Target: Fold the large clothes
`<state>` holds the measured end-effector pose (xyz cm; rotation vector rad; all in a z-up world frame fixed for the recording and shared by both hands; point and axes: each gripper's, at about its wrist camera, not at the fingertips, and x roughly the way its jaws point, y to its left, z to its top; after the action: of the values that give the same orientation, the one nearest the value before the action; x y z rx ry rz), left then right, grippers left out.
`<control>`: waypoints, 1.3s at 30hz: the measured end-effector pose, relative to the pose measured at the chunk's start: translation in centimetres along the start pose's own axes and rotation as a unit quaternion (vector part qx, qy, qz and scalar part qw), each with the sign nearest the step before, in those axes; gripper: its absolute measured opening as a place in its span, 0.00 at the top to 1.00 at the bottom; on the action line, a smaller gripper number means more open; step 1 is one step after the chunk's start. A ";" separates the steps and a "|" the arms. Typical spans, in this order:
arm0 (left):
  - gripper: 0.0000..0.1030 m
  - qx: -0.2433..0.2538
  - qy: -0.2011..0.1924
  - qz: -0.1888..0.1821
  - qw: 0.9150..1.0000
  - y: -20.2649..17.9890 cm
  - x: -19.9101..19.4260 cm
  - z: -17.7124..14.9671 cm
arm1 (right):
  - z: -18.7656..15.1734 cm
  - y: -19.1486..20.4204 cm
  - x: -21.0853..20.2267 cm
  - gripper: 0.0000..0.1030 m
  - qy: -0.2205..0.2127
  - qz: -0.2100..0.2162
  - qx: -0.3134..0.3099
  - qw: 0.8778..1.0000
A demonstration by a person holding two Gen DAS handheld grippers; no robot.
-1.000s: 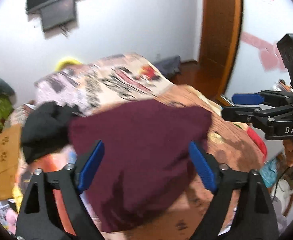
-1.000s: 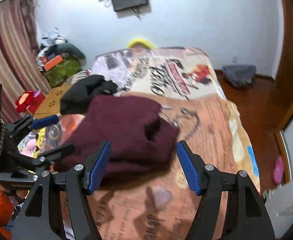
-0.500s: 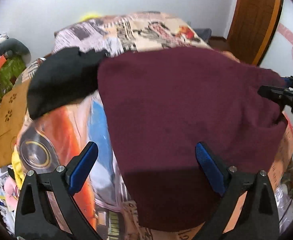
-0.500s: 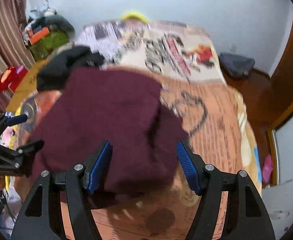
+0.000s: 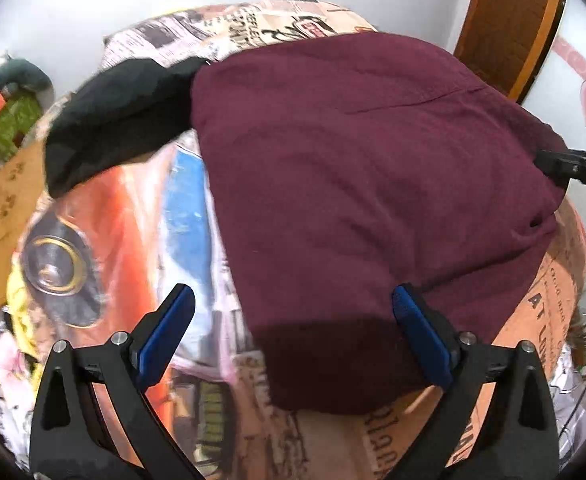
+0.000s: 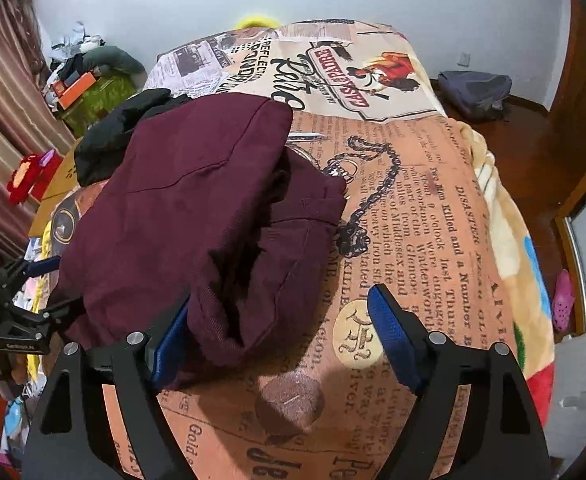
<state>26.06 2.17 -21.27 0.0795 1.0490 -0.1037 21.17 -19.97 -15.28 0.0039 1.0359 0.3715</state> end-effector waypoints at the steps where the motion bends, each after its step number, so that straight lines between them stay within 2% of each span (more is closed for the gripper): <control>1: 0.03 0.004 -0.006 0.012 1.000 -0.1 -0.4 0.0 | 0.1 0.0 -0.1 0.23 0.001 -0.002 0.001 1.000; 4: 0.03 0.018 -0.030 0.040 0.999 -0.4 -1.8 0.1 | 0.6 0.2 -0.7 0.23 0.003 -0.008 0.005 1.000; 7: 0.03 0.017 -0.051 0.051 0.997 -0.3 -3.0 0.7 | 1.4 0.8 -1.5 0.22 -0.008 -0.014 -0.002 1.000; 14: 0.03 -0.009 -0.087 0.054 0.995 1.6 -3.9 3.8 | 3.7 3.4 -2.5 0.21 -0.053 -0.011 -0.035 0.998; 19: 0.03 -0.041 -0.089 0.037 0.994 4.1 -2.3 5.9 | 5.2 4.5 -0.8 0.21 -0.052 0.006 -0.049 0.997; 21: 0.03 -0.066 -0.084 0.026 0.994 5.2 -1.2 6.4 | 5.5 4.1 1.0 0.21 -0.036 0.006 -0.043 0.998; 24: 0.03 -0.105 -0.048 -0.013 0.993 6.8 1.5 6.8 | 5.5 2.1 3.7 0.21 0.011 0.012 -0.006 1.000; 26: 0.03 -0.140 -0.011 -0.067 0.988 8.1 3.9 6.8 | 5.1 0.3 4.9 0.21 0.033 0.012 0.026 0.999; 28: 0.03 -0.167 0.020 -0.123 0.978 8.9 6.1 6.4 | 4.6 -1.9 5.6 0.21 0.048 0.071 0.068 0.994; 30: 0.03 -0.186 0.031 -0.158 0.969 9.4 7.3 6.1 | 4.3 -3.7 6.2 0.19 0.056 0.112 0.108 0.986; 31: 0.03 -0.202 0.039 -0.184 0.961 9.8 8.1 6.1 | 4.3 -4.1 6.5 0.18 0.061 0.123 0.115 0.984; 34: 0.03 -0.237 0.056 -0.231 0.942 10.5 9.8 6.3 | 4.6 -4.4 7.5 0.14 0.077 0.147 0.117 0.979; 36: 0.03 -0.244 0.056 -0.240 0.938 10.6 10.3 6.5 | 5.2 -4.2 8.1 0.14 0.088 0.155 0.112 0.977; 39: 0.03 -0.230 0.052 -0.251 0.939 9.9 10.3 7.2 | 6.0 -4.0 9.3 0.12 0.103 0.176 0.119 0.972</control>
<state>38.58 10.64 -26.51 -0.6173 1.1560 -0.3166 31.63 -19.87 -20.68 0.3750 1.2835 0.5754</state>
